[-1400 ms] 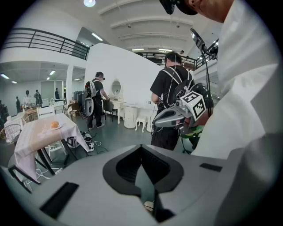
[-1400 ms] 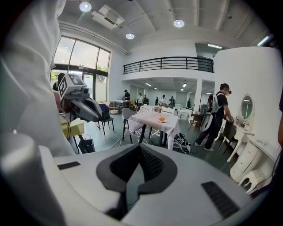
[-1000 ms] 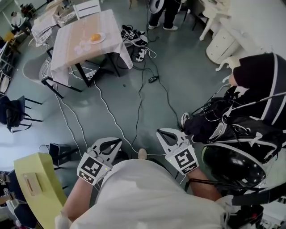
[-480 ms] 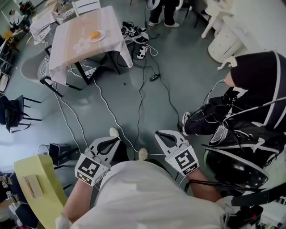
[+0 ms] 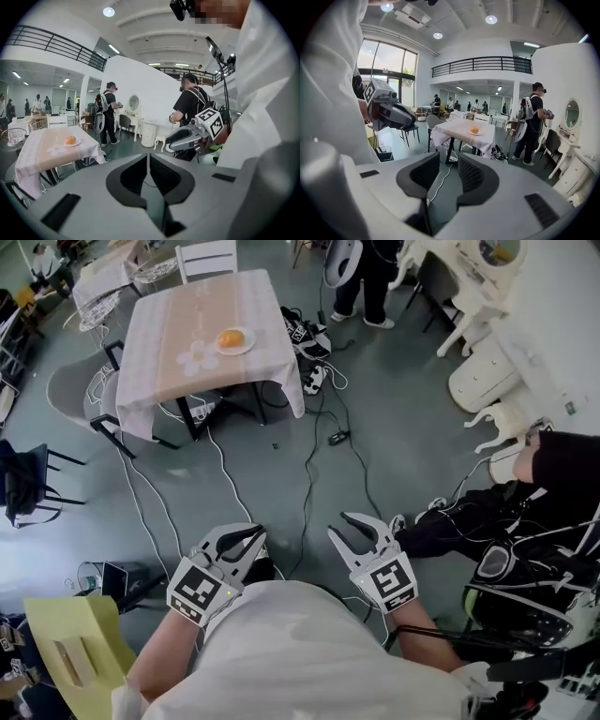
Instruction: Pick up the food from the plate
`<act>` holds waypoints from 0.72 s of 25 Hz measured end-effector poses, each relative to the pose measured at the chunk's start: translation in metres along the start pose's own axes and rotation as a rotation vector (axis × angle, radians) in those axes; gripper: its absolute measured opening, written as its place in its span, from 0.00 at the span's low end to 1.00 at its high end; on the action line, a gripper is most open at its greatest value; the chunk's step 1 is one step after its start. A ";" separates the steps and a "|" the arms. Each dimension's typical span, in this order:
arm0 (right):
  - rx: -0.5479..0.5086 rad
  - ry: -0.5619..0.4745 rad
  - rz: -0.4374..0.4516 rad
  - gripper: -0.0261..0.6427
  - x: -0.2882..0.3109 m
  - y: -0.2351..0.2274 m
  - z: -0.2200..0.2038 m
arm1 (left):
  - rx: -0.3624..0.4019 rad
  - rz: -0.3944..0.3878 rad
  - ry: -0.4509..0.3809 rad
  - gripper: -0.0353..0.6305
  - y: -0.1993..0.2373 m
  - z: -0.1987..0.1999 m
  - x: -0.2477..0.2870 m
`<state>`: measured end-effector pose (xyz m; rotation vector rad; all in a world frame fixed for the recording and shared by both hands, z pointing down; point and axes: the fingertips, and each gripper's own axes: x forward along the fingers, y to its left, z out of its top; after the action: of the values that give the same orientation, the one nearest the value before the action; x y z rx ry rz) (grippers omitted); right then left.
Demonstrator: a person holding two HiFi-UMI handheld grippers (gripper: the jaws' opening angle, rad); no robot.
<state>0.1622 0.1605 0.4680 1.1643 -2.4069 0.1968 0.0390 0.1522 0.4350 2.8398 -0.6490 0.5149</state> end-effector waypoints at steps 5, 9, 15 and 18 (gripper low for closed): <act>-0.043 0.014 -0.010 0.22 0.073 -0.016 0.048 | 0.010 -0.003 -0.003 0.15 0.077 0.010 -0.022; -0.092 0.021 -0.004 0.25 0.130 -0.029 0.081 | -0.036 0.044 -0.018 0.15 0.142 0.011 -0.040; -0.150 0.029 0.046 0.28 0.206 -0.059 0.110 | -0.116 0.130 -0.055 0.16 0.197 0.010 -0.050; -0.189 0.025 0.087 0.30 0.253 -0.082 0.122 | -0.149 0.200 -0.052 0.16 0.229 0.007 -0.047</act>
<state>0.0480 -0.1089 0.4701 0.9685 -2.3963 0.0098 -0.1016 -0.0346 0.4341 2.6711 -0.9464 0.4046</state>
